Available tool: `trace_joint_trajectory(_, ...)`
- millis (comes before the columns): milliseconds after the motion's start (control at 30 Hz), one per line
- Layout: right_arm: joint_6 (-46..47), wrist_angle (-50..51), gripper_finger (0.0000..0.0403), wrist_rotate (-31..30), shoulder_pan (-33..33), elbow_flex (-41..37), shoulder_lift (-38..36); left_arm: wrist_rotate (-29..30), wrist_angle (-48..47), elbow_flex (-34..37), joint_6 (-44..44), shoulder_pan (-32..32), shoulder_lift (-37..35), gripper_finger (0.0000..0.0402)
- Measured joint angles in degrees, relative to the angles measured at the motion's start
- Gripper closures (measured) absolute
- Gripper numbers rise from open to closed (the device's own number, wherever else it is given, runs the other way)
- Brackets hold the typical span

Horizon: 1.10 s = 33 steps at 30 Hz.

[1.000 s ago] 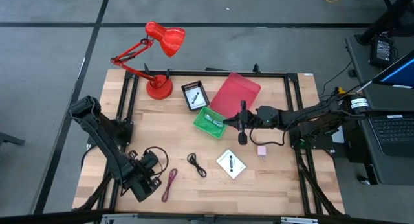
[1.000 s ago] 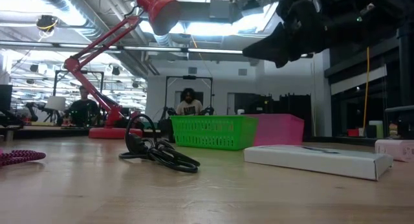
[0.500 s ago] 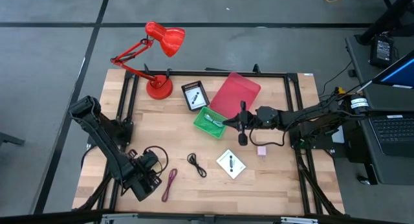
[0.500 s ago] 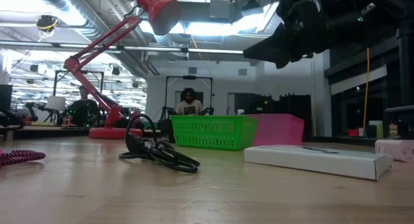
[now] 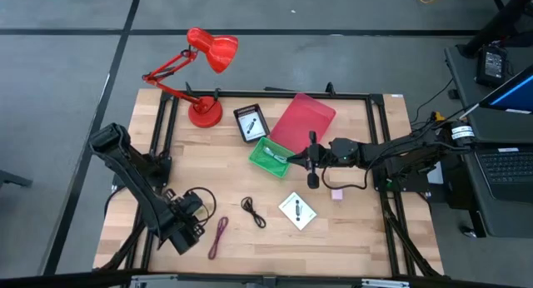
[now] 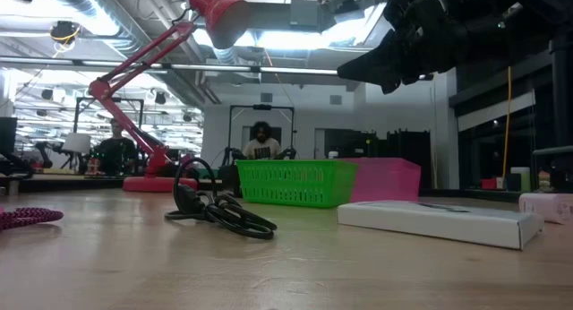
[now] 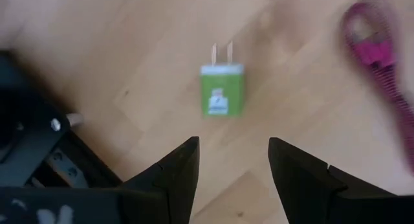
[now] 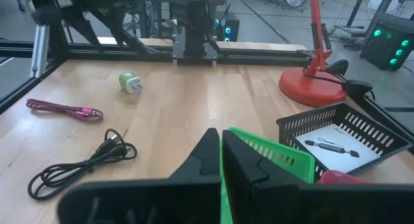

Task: Pick and place items into bin
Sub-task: Put the green charger adapter into the red bin

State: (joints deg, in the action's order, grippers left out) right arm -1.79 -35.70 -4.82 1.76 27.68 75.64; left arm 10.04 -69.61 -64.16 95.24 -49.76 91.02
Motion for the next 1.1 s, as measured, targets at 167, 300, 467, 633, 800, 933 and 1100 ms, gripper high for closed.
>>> trace_joint_trajectory(167,0.01,0.00,0.0402,0.02,0.00,0.00,0.00,-0.85,4.02,3.52,-0.07,-0.02,0.02,0.0221)
trace_joint_trajectory(300,0.01,-0.02,0.0402,0.00,0.00,0.00,0.00,-0.95,5.14,4.73,-0.39,0.45,0.00,0.0221)
trace_joint_trajectory(467,0.01,-0.02,0.0402,0.00,0.00,0.00,0.00,1.28,5.21,4.78,-1.87,1.58,0.00,0.0221)
trace_joint_trajectory(633,0.01,0.00,0.0402,0.00,0.00,0.00,0.00,2.34,5.20,4.78,-3.05,2.89,0.00,0.0221)
trace_joint_trajectory(800,0.01,0.00,0.0402,0.00,0.00,0.00,0.00,2.99,5.20,4.78,-3.16,3.02,0.00,0.0221)
trace_joint_trajectory(933,0.01,0.02,0.0402,0.00,0.00,0.00,0.00,3.98,5.14,4.81,-3.01,2.99,0.00,0.0221)
trace_joint_trajectory(1100,0.01,0.02,0.0402,0.00,0.00,0.00,0.00,4.88,5.14,4.81,-3.01,2.99,0.00,0.0221)
